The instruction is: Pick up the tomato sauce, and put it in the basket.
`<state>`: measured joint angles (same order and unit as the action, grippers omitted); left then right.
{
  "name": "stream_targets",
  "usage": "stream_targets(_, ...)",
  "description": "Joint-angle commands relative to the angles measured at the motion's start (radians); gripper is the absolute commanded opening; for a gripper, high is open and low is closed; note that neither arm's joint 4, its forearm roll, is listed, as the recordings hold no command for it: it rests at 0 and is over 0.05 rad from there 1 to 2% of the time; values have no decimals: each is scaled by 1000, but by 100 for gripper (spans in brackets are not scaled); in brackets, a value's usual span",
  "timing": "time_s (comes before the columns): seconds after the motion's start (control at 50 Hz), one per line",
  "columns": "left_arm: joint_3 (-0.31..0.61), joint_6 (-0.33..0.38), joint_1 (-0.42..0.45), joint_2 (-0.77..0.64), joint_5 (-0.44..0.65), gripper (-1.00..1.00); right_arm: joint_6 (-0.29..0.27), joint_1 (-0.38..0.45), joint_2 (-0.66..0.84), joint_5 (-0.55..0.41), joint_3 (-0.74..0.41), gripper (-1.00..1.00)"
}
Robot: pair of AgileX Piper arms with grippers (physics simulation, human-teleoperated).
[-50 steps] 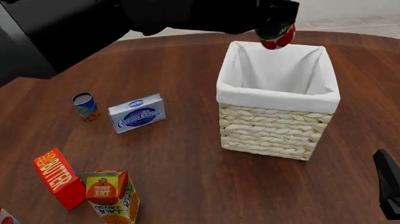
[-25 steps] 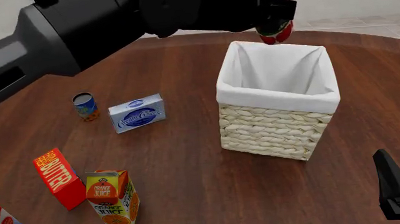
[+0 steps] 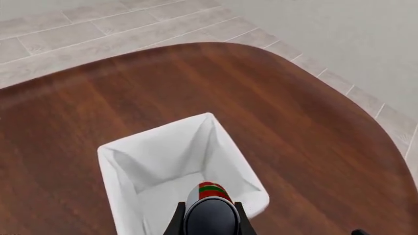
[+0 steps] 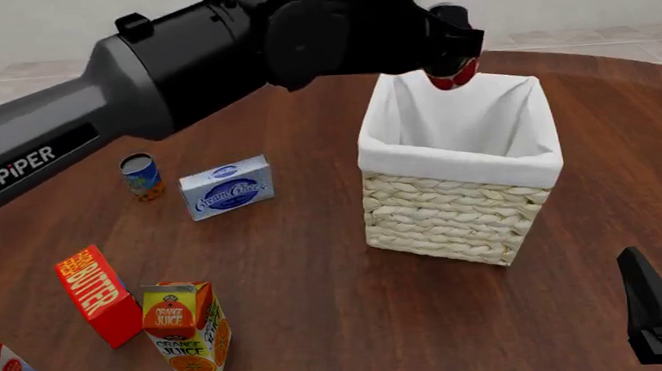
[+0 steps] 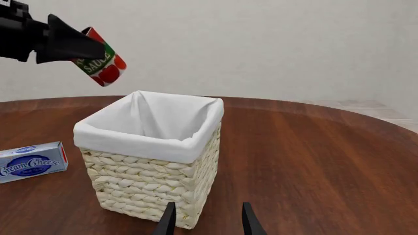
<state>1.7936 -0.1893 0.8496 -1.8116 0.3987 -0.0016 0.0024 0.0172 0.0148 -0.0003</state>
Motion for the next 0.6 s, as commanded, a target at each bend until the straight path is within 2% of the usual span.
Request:
stream_targets(0.02, -10, 10, -9, -17, -31, -100, 0, 0, -1, -1, 0, 100)
stream_targets(0.6, -35, -24, -8, -86, -92, -100, 0, 0, -1, -1, 0, 100)
